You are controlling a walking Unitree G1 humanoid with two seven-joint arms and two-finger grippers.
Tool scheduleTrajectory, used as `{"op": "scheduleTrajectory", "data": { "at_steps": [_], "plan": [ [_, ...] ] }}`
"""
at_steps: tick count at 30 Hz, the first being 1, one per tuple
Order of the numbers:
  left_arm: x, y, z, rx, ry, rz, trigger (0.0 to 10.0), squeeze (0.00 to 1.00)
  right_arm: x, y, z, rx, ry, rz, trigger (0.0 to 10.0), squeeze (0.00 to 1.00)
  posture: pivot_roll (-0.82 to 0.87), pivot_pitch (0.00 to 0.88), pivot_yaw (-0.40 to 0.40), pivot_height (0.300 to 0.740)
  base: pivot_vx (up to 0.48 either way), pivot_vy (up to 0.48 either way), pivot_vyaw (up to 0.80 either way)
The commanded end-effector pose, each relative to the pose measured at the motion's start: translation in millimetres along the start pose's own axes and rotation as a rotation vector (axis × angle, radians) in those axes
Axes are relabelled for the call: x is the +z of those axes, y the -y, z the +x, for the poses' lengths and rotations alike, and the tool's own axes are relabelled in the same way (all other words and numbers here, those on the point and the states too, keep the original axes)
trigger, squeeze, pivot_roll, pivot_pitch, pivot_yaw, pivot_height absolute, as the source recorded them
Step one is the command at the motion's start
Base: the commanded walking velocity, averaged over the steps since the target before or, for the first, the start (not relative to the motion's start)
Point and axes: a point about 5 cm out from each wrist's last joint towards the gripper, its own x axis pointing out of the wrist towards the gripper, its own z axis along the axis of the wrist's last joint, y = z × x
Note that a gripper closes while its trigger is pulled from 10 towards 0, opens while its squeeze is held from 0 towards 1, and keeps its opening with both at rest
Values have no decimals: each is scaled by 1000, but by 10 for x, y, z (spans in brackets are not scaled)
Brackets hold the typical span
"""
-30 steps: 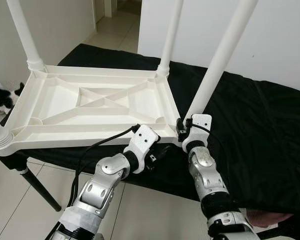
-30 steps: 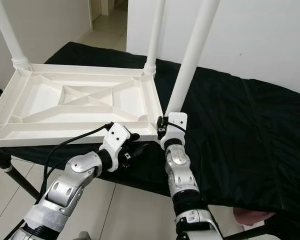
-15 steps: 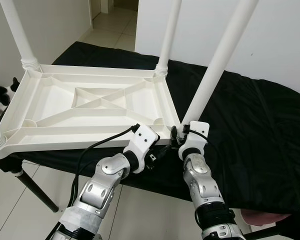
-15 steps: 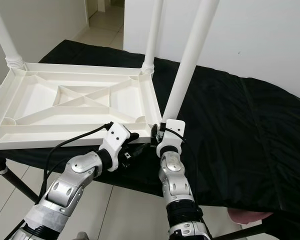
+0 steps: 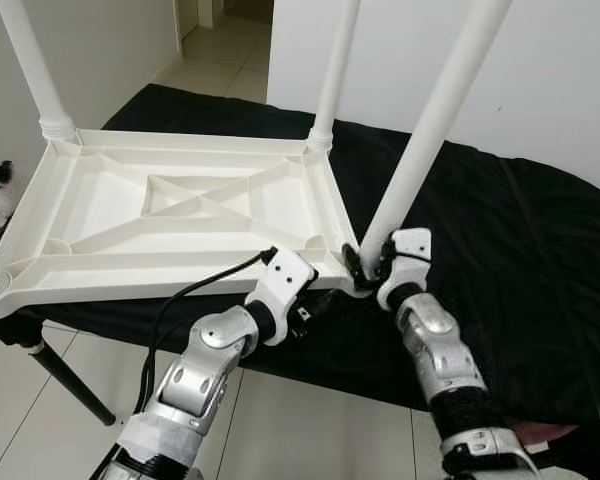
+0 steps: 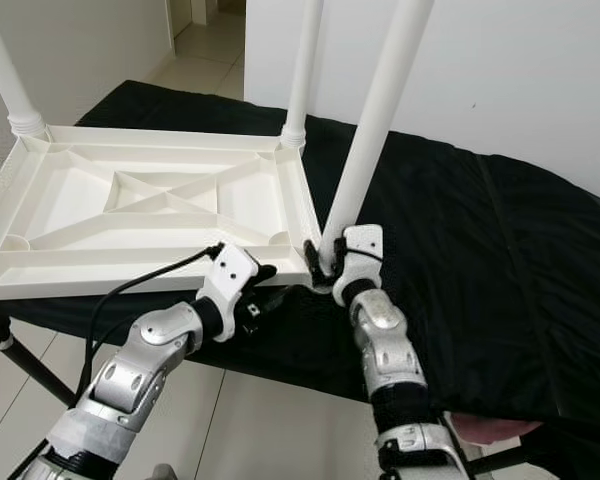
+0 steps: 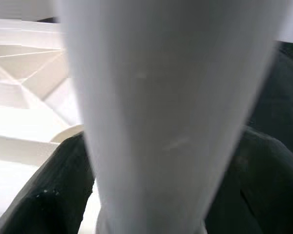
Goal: Building children table
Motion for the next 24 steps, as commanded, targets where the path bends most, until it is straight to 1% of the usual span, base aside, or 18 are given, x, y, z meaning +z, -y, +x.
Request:
{"op": "scheduleTrajectory", "data": {
  "at_steps": [1,4,5,7,8,9,10,11,12,13,14,16,17,24],
  "plan": [
    [32,1,14,16,9,6,10000,0,-3,4,21,72,1,-17,10000,0,-10,0,-93,740,0,0,0],
    [45,17,14,-11,12,4,10000,0,12,12,62,152,-6,-26,10000,0,-5,0,-89,740,0,0,0],
    [45,17,14,-11,12,4,10000,0,12,12,62,152,-6,-26,10000,0,-5,0,-89,740,0,0,0],
    [57,43,8,-35,17,9,10000,0,4,5,95,239,-23,-28,10000,0,0,0,-87,740,0,0,0],
    [57,43,8,-35,17,9,10000,0,4,5,95,239,-23,-28,10000,0,0,0,-87,740,0,0,0],
    [60,52,6,-42,18,11,10000,0,-11,6,111,277,-38,-41,10000,0,2,0,-85,740,0,0,0],
    [60,52,6,-42,18,11,10000,0,-11,6,111,277,-38,-41,10000,0,2,0,-85,740,0,0,0],
    [61,54,5,-44,18,13,10000,0,-33,8,125,307,-56,-48,10000,0,4,0,-85,740,0,0,0],
    [61,53,4,-44,17,14,10000,0,-66,20,137,322,-80,-65,4549,0,6,0,-85,740,0,0,0],
    [62,50,4,-43,17,17,10000,0,-88,34,144,332,-94,-75,4549,0,8,0,-85,740,0,0,0],
    [64,46,2,-41,16,19,10000,0,-108,45,144,343,-107,-74,2235,0,12,0,-87,740,0,0,0],
    [64,46,2,-41,16,19,10000,0,-108,45,144,343,-107,-74,2235,0,12,0,-87,740,0,0,0],
    [65,35,-3,-36,15,23,10000,0,-138,69,137,363,-118,-62,0,0,12,0,-87,740,0,0,0],
    [59,26,-8,-28,12,24,10000,0,-182,126,103,364,-129,-49,0,0,14,0,-89,740,0,0,0]
  ]
}}
